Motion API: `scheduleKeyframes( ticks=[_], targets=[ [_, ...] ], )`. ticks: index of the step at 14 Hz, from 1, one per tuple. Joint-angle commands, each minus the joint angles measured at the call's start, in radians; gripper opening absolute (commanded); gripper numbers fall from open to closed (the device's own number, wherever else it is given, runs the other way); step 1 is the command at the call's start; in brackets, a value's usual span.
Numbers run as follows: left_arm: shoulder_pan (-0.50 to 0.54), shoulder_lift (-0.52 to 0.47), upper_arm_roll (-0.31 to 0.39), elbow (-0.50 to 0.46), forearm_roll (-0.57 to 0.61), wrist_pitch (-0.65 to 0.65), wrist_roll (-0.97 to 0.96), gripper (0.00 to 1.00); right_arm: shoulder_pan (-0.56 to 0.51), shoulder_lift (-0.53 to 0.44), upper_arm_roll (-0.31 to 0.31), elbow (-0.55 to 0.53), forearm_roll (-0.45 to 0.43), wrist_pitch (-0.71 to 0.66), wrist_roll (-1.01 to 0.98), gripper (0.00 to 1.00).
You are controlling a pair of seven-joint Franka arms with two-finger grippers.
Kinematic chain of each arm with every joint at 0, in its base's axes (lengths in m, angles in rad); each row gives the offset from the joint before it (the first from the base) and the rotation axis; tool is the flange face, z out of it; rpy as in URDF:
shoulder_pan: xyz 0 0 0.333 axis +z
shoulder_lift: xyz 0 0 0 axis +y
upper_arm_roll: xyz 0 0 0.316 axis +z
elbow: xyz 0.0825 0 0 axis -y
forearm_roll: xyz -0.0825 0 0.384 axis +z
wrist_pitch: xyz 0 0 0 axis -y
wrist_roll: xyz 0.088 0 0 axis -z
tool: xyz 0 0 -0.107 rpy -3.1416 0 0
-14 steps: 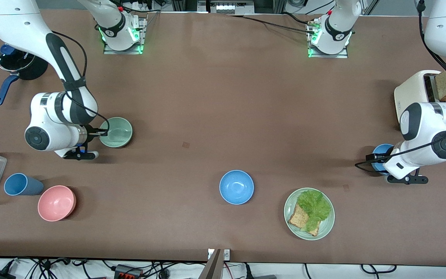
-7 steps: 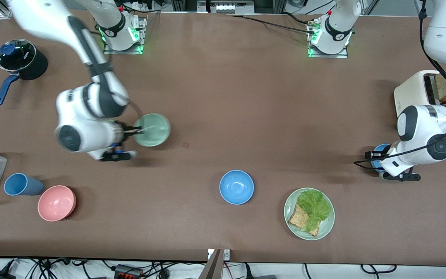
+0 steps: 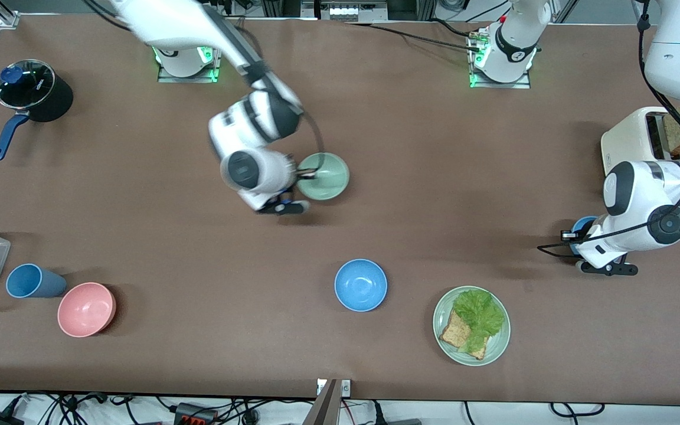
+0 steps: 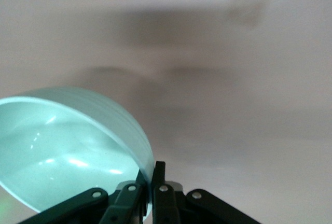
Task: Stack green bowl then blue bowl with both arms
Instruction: 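Carry the green bowl to the table center while the left gripper grasps the blue bowl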
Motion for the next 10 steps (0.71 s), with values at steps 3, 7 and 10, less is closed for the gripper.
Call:
scheduleKeyframes(
  ticks=[3,7,10],
  targets=[
    [0.013,-0.049,-0.070,0.008,0.017,-0.109,0.006,0.01,0.087,0.095,-0.011,0.027,0.025,0.080,0.079,0.00],
    [0.010,-0.103,-0.130,0.064,-0.047,-0.280,-0.018,0.01,0.103,0.107,-0.013,0.039,0.061,0.118,0.123,0.99],
    [0.012,-0.111,-0.207,0.133,-0.063,-0.414,-0.090,0.01,0.078,0.029,-0.033,0.154,0.042,-0.041,0.148,1.00]
  ],
)
